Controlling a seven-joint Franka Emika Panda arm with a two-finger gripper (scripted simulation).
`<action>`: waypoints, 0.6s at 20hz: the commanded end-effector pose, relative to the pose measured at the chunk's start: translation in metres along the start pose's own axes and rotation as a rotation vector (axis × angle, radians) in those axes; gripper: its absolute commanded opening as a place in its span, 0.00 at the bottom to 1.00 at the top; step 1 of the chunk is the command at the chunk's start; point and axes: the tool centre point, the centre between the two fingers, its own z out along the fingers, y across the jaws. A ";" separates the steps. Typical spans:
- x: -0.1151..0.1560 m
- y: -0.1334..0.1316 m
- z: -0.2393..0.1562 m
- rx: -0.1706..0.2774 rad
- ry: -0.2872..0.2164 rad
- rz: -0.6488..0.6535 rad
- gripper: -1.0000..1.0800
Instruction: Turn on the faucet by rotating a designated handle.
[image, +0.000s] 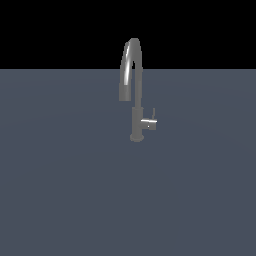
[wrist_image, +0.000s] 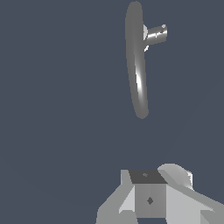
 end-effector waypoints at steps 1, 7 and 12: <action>0.017 0.001 0.001 0.040 -0.032 0.041 0.00; 0.058 0.005 0.007 0.139 -0.109 0.141 0.00; 0.092 0.011 0.014 0.224 -0.176 0.226 0.00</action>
